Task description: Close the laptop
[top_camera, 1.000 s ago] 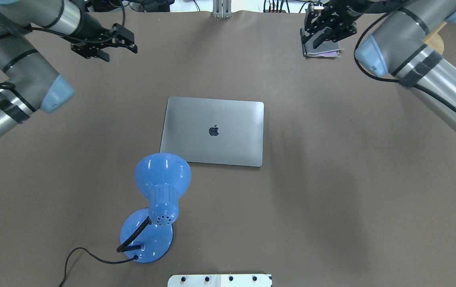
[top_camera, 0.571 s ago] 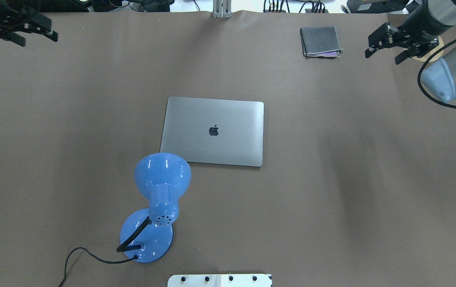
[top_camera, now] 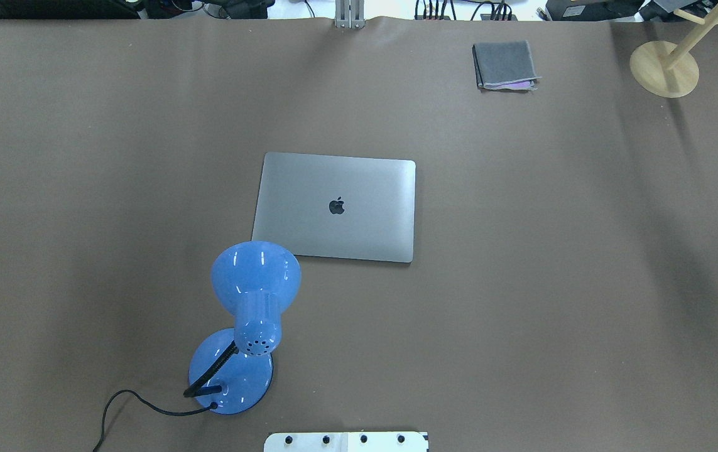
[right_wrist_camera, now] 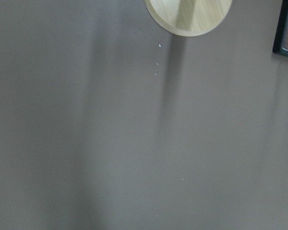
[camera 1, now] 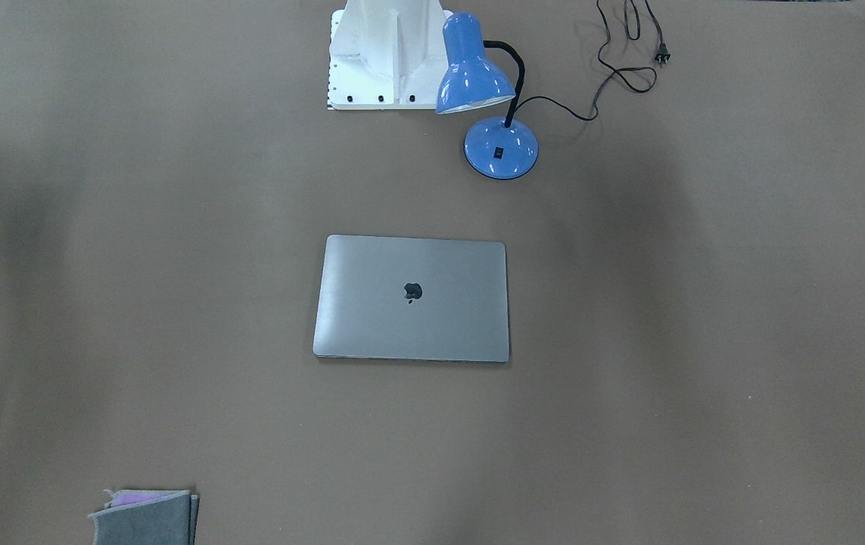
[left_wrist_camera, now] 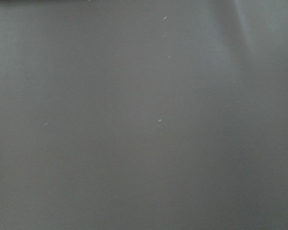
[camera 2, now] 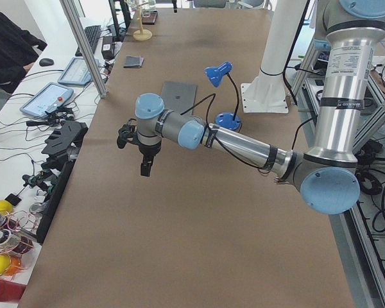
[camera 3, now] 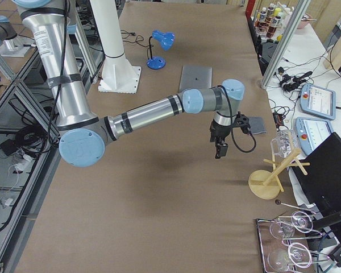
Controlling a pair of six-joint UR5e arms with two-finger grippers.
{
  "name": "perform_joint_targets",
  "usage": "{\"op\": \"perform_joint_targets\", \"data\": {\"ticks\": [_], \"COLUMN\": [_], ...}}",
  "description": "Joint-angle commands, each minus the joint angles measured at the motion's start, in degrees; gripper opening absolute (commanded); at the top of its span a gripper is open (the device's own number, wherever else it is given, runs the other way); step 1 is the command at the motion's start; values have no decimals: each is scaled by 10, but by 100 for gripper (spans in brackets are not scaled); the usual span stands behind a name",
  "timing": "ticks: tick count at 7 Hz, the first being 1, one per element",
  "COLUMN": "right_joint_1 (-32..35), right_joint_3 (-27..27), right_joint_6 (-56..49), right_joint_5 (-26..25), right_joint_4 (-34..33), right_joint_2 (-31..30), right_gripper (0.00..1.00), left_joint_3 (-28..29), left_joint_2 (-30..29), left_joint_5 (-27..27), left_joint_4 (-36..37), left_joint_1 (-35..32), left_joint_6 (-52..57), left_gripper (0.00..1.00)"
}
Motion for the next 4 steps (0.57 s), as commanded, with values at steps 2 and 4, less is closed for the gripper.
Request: {"op": "perform_joint_targets", "data": {"ticks": [2,4], "right_joint_1": [75,104], "right_joint_3": [-24,-29], "right_joint_6": [-71,-80], "right_joint_5": [85,129], "right_joint_4": [74,109], "right_joint_2": [-112,-143], "right_gripper": [100,100], "left_joint_3": [59,61], "left_joint_2": [42,62], "left_joint_5": [-4,-4], "left_joint_4": [0,-26], "left_joint_1": [-72,-75], "left_joint_6": [116,119], "left_gripper": [98,98]}}
